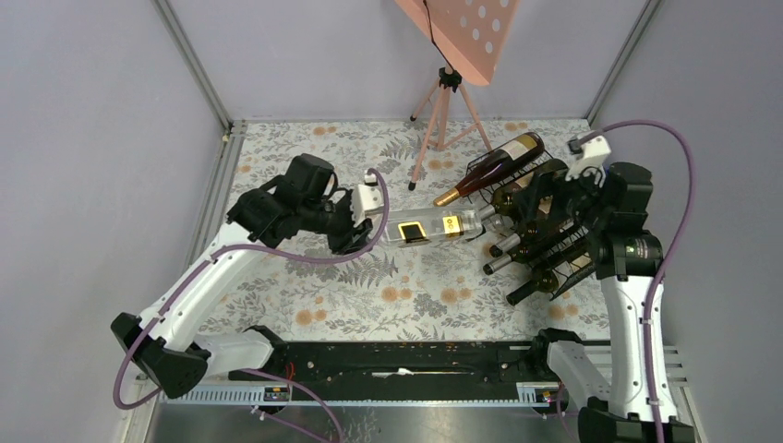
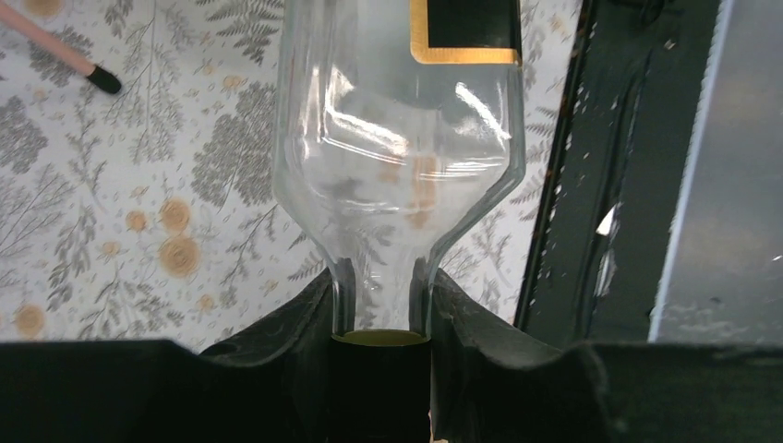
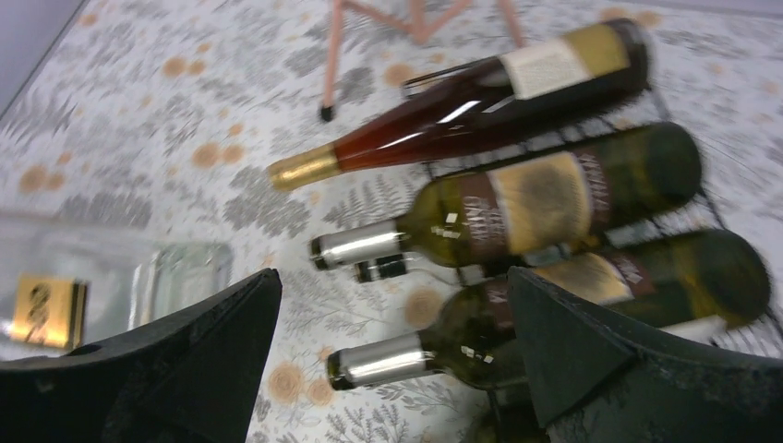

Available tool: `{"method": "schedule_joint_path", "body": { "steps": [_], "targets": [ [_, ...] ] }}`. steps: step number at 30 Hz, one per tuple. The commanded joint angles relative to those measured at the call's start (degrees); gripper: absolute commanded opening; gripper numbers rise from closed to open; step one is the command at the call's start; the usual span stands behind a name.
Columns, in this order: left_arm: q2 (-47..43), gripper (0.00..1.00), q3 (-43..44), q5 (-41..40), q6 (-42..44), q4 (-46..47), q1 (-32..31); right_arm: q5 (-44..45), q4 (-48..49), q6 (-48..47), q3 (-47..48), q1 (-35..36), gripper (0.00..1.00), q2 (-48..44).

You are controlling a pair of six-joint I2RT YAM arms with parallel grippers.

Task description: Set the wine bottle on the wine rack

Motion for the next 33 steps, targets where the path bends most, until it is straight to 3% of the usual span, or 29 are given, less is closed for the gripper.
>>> {"method": "schedule_joint_path", "body": {
  "steps": [1, 7, 18, 33],
  "targets": [
    [1.3, 0.0, 6.9, 5.2, -10.5, 16.2, -3.9, 0.7, 1.3, 6.6, 2.8, -8.3, 1.0, -2.1],
    [6.8, 0.0, 11.2, 1.8, -19.3, 22.0, -9.8, 1.0, 1.5, 9.6, 1.5, -16.4, 1.0, -4.4],
    [18.5, 0.0, 22.4, -4.8, -30.2, 27.7, -17.8, 1.9, 1.4, 13.7, 3.1, -22.0, 1.0, -4.0],
    [36.1, 0.0, 33.1, 1.3, -44.9, 35.0, -22.8, -0.1, 3.4, 13.1, 6.7, -22.6, 1.0, 0.9]
  ]
}}
